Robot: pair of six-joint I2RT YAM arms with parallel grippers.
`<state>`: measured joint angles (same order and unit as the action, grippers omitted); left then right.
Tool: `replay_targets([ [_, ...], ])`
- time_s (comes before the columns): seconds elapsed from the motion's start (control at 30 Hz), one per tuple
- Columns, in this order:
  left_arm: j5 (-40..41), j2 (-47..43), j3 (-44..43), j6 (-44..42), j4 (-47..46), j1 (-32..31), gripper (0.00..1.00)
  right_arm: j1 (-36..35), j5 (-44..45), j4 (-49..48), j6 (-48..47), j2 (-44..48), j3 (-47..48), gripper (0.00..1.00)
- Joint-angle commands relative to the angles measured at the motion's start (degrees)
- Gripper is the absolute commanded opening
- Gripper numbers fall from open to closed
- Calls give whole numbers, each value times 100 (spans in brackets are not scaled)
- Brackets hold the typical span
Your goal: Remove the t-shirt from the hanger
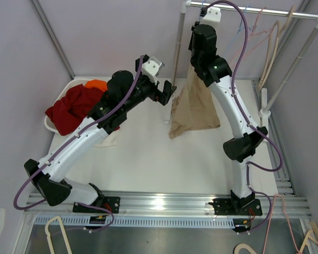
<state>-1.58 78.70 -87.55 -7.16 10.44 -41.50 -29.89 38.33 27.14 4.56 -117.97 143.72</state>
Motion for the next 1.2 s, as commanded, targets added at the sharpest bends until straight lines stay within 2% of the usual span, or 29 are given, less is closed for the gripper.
replay_targets([
  [0.0, 79, -223, -17, -110, -112, 10, 99, 88, -36, -139, 107, 11, 68, 29],
  [0.3, 97, -188, 18, -128, -103, 10, 99, 264, -150, -42, 212, -147, 33, 29],
  [0.47, 97, -170, 10, -119, -103, 10, 100, 291, -238, -85, 195, -156, 33, 24],
  [0.53, 97, -162, 10, -119, -112, 10, 100, 317, -255, -112, 203, -173, 33, 17],
  [0.6, 88, -153, 18, -119, -103, 10, 99, 308, -273, -121, 203, -182, 51, 0],
  [0.8, 114, -144, 10, -119, -95, 10, 99, 308, -431, -401, 37, -16, -176, 0],
  [1.17, 132, -434, 159, 39, -95, 10, 99, 177, -782, -1693, -1141, 1390, -1565, 0],
])
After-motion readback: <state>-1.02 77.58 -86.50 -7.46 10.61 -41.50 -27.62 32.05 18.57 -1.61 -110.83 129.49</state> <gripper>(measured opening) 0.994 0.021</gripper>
